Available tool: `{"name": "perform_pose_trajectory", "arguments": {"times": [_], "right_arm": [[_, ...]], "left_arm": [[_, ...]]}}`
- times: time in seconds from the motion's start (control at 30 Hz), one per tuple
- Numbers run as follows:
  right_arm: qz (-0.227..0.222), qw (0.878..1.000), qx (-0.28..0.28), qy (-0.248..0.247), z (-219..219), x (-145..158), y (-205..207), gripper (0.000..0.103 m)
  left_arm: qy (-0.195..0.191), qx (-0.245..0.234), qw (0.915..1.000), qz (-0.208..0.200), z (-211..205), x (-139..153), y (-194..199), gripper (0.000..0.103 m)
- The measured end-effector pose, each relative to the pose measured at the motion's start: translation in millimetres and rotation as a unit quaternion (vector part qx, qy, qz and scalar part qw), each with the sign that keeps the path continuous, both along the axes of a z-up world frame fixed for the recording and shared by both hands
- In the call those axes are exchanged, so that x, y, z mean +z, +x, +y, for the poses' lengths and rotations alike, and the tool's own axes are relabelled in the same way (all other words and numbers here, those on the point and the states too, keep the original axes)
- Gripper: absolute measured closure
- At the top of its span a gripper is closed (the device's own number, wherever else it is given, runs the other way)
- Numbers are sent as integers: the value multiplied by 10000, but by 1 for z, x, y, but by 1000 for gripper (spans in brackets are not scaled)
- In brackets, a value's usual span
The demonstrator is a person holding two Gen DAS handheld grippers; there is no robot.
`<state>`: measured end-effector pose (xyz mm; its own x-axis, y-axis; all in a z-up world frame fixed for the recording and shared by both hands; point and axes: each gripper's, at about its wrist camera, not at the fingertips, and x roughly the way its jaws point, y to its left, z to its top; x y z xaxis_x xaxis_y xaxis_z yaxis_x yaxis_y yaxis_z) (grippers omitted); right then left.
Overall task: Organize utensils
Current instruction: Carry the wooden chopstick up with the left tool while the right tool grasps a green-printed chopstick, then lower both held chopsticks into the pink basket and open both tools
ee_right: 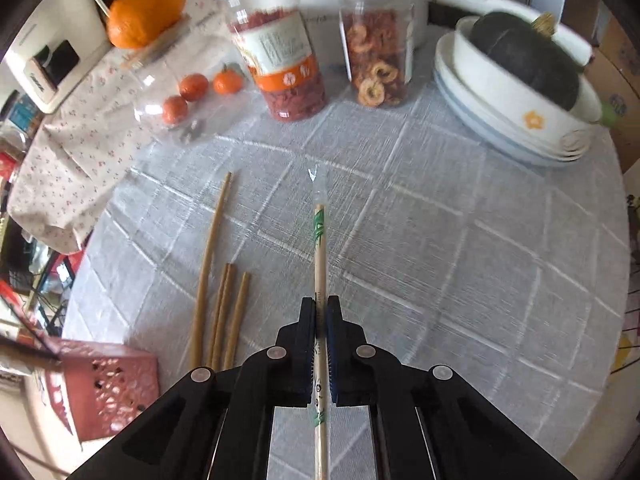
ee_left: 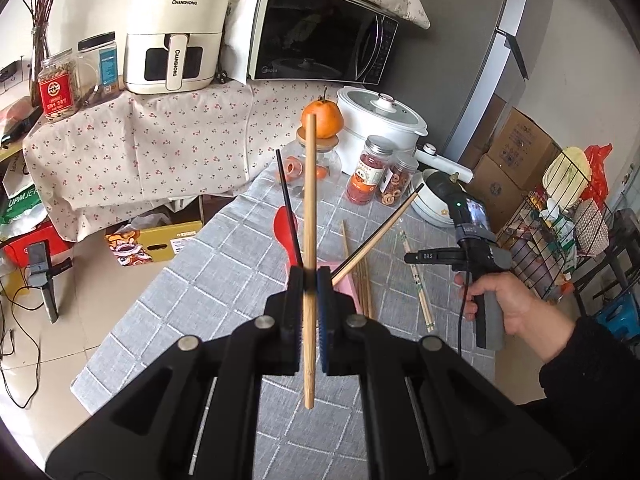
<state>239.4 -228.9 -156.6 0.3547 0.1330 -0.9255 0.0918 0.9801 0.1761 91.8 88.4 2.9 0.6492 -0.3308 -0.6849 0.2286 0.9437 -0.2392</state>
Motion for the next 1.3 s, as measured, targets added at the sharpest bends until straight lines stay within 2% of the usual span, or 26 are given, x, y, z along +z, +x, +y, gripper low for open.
{"name": "perform_pose_trajectory", "arguments": {"times": [0.2,0.33,0.53,0.8,0.97,1.2,1.3], "right_arm": [[-622,9978,214,84,4,60,-39,98],[-985,9942,373,209,11,90,-68,98],[-1352,9886,510,414,29,114,-91,98],[-1694,9820,690,476,43,129,-98,98],[-1777,9800,761,470,49,132,-96,98],[-1916,9769,766,550,47,137,-98,98],[-2034,9741,762,631,47,141,-100,98]], "left_arm": [[-198,192,9992,-285,0,10,-2,96],[-329,408,9969,-582,-1,15,0,96],[-511,664,9923,-917,-5,16,9,96],[-419,814,9885,-1200,-24,1,30,96],[-360,772,9915,-982,-36,-12,46,96],[-41,638,9961,-612,-50,-30,57,95],[-10,650,9966,-497,-50,-30,57,89]]}}
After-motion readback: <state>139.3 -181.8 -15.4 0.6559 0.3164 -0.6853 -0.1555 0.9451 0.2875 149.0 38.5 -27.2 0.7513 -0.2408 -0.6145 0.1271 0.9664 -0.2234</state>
